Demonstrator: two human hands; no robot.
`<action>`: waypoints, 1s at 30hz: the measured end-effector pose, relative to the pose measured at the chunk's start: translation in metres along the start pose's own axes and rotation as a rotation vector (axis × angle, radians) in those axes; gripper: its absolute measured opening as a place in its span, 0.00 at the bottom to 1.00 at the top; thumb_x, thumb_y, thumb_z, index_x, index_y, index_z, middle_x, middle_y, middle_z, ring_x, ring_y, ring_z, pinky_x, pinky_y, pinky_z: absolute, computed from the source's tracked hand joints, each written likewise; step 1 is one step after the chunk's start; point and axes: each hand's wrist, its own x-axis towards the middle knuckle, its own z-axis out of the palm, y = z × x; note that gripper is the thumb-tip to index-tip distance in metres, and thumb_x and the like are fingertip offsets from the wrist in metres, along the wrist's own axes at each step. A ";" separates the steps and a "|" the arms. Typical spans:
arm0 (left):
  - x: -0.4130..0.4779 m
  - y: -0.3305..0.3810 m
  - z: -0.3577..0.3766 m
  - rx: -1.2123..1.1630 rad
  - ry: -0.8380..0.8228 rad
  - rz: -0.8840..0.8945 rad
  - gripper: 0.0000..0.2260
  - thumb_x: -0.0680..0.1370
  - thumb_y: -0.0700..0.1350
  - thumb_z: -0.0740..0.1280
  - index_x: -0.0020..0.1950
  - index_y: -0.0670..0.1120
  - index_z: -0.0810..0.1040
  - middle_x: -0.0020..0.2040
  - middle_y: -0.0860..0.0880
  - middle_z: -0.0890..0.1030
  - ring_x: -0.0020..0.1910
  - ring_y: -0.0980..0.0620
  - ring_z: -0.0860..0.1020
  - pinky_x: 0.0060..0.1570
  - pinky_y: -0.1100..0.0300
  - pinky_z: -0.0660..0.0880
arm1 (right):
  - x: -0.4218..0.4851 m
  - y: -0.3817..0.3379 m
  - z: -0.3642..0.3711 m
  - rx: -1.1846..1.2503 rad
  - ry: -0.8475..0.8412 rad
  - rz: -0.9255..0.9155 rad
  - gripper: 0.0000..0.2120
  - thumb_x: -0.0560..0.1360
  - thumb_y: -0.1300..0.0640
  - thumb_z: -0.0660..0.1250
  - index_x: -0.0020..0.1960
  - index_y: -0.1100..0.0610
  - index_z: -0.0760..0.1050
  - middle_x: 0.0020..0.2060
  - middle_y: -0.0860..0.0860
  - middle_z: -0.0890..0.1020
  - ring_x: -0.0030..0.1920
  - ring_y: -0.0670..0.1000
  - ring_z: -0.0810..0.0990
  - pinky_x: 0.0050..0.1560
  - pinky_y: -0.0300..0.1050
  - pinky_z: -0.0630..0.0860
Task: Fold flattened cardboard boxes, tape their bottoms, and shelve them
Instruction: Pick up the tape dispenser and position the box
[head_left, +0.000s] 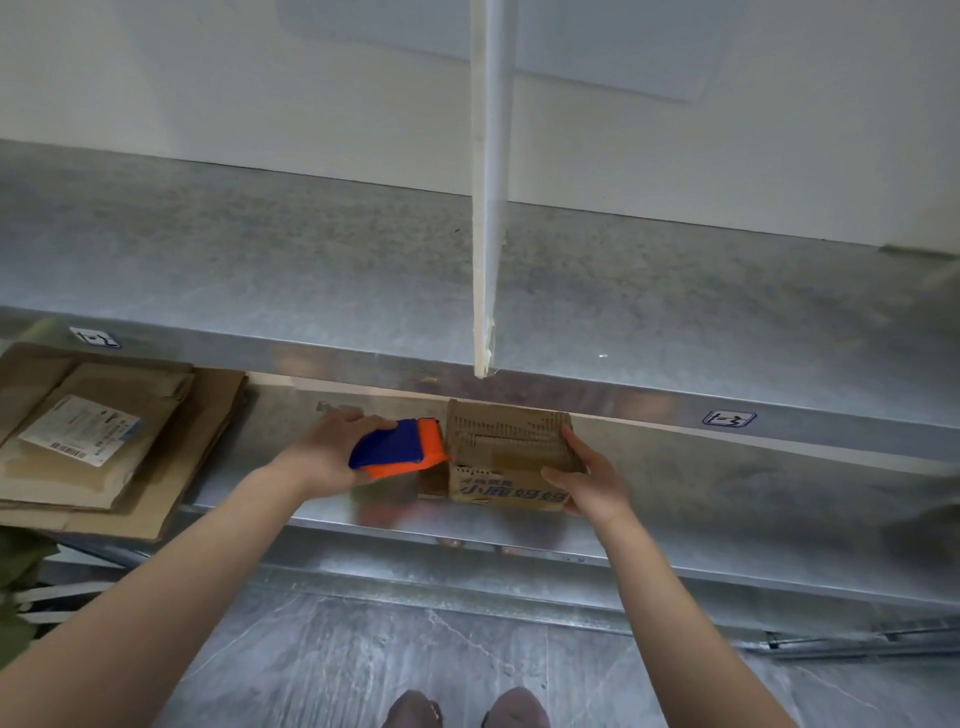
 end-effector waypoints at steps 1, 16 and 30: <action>-0.001 -0.003 0.000 -0.023 0.004 0.014 0.28 0.71 0.60 0.72 0.68 0.61 0.66 0.63 0.55 0.73 0.62 0.51 0.71 0.55 0.60 0.67 | 0.000 0.000 0.000 0.019 0.000 0.011 0.35 0.72 0.60 0.73 0.74 0.43 0.65 0.59 0.47 0.79 0.54 0.52 0.82 0.56 0.56 0.80; -0.022 -0.019 -0.008 -0.030 -0.067 0.005 0.31 0.70 0.50 0.75 0.71 0.52 0.69 0.65 0.49 0.74 0.61 0.50 0.72 0.59 0.58 0.70 | -0.027 -0.005 0.011 -0.043 0.012 0.044 0.35 0.72 0.61 0.73 0.73 0.41 0.65 0.49 0.40 0.80 0.48 0.54 0.83 0.53 0.56 0.81; -0.021 -0.005 0.027 -0.221 -0.034 -0.151 0.31 0.69 0.51 0.77 0.70 0.52 0.71 0.63 0.51 0.78 0.60 0.50 0.75 0.58 0.59 0.71 | -0.026 -0.014 0.013 0.021 -0.018 0.105 0.35 0.74 0.62 0.71 0.75 0.43 0.62 0.58 0.47 0.77 0.55 0.54 0.79 0.54 0.53 0.81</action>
